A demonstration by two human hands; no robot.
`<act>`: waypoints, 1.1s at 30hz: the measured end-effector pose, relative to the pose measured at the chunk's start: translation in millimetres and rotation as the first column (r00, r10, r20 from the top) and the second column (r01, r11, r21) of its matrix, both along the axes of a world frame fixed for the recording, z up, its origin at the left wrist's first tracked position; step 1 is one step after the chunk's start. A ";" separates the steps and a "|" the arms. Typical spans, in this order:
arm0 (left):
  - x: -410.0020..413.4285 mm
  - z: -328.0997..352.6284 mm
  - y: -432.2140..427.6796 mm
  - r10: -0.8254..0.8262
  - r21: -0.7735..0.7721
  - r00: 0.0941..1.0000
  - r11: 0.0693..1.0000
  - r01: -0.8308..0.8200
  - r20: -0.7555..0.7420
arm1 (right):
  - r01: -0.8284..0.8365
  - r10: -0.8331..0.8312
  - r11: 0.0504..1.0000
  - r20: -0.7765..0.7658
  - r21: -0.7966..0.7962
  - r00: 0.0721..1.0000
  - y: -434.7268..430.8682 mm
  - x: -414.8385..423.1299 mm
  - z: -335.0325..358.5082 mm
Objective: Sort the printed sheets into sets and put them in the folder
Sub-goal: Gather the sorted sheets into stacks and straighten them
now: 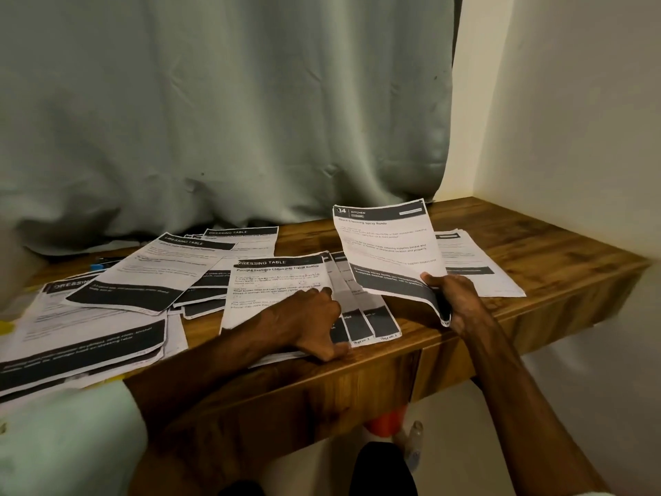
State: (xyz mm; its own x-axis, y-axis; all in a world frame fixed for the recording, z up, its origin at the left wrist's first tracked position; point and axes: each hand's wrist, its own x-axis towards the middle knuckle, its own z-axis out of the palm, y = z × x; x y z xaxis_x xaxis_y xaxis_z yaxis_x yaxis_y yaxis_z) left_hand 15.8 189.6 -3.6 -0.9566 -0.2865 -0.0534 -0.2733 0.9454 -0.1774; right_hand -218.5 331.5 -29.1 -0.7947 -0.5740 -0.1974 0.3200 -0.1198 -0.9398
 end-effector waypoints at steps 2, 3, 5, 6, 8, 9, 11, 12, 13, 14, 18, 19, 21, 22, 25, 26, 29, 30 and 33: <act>0.4 -1.5 4.4 -0.001 -0.002 0.999 1.000 0.001 -0.054 | -0.010 0.010 1.000 0.009 0.006 1.000 0.4 4.1 -0.9; 0.9 -2.4 7.4 0.000 -0.007 0.998 1.000 -0.001 -0.063 | -0.015 0.015 1.000 0.011 0.005 1.000 0.7 5.5 -1.4; 0.6 -1.3 13.9 0.004 -0.005 0.998 1.000 -0.005 -0.070 | -0.021 0.021 1.000 0.019 -0.008 1.000 1.6 6.9 -1.5; -0.4 0.7 16.5 0.007 0.000 0.998 1.000 -0.007 -0.067 | -0.026 0.026 1.000 0.021 -0.018 0.999 2.6 7.2 -0.5; -3.4 6.2 21.4 0.023 0.025 0.999 0.999 -0.022 -0.026 | -0.025 0.026 0.999 0.016 -0.031 1.000 6.0 6.7 2.8; -4.9 8.8 23.0 0.036 0.039 0.999 0.999 -0.037 0.007 | -0.019 0.019 0.999 0.012 -0.033 1.000 7.9 5.1 4.1; -7.2 13.0 25.6 0.063 0.065 0.996 0.996 -0.067 0.061 | 0.002 -0.001 0.999 0.013 -0.045 1.000 13.6 0.3 6.0; -7.3 14.6 26.0 0.070 0.083 0.995 0.994 -0.076 0.073 | 0.012 -0.011 0.998 0.016 -0.055 1.000 17.1 -2.6 6.3; -7.1 15.6 25.3 0.078 0.099 0.994 0.991 -0.086 0.081 | 0.023 -0.022 0.997 0.017 -0.067 1.000 20.7 -5.9 5.9; -6.7 16.6 23.7 0.086 0.110 0.992 0.989 -0.096 0.089 | 0.027 -0.026 0.997 0.021 -0.077 0.999 23.8 -8.1 4.8; -3.2 17.2 18.4 0.083 0.074 0.982 0.993 -0.097 0.167 | 0.030 -0.028 0.997 0.030 -0.065 0.999 28.7 -4.9 -3.0; -2.5 15.6 17.1 0.087 0.066 0.982 0.993 -0.099 0.169 | 0.024 -0.022 0.998 0.027 -0.059 0.999 27.2 -2.8 -5.4; -1.2 9.6 15.1 0.084 0.047 0.992 0.995 -0.088 0.089 | 0.020 -0.020 0.999 0.020 -0.049 1.000 23.3 0.4 -9.2; 0.1 6.5 15.0 0.075 0.028 0.997 0.997 -0.076 0.020 | 0.019 -0.018 0.999 0.011 -0.043 1.000 21.8 1.6 -9.3; 5.2 -2.8 13.4 0.077 0.007 0.985 0.997 -0.077 -0.157 | 0.008 -0.007 0.998 0.015 -0.060 1.000 20.7 4.9 -5.7; 6.5 -3.7 10.8 0.100 0.038 0.974 0.995 -0.094 -0.202 | 0.019 -0.018 0.998 0.014 -0.062 1.000 21.5 4.7 -4.7; 9.2 2.3 -7.7 0.265 0.252 0.888 0.951 -0.177 -0.376 | 0.073 -0.071 0.995 0.030 -0.074 0.997 24.5 -2.9 -5.2; 9.4 6.7 -16.3 0.344 0.339 0.829 0.919 -0.200 -0.442 | 0.088 -0.085 0.993 0.043 -0.078 0.995 25.8 -5.3 -5.6; 13.4 26.2 -39.2 0.572 0.537 0.603 0.801 -0.264 -0.557 | 0.101 -0.101 0.994 -0.006 -0.034 0.995 29.1 -7.7 -6.9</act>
State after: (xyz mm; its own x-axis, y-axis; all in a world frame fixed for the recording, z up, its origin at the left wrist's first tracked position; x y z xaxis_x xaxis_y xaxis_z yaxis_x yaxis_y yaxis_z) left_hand 29.2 150.4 22.6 -0.5410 -0.7671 0.3448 -0.5479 0.6326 0.5474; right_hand -226.1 360.6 -36.0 -0.8502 -0.4972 -0.1734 0.2977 -0.1824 -0.9371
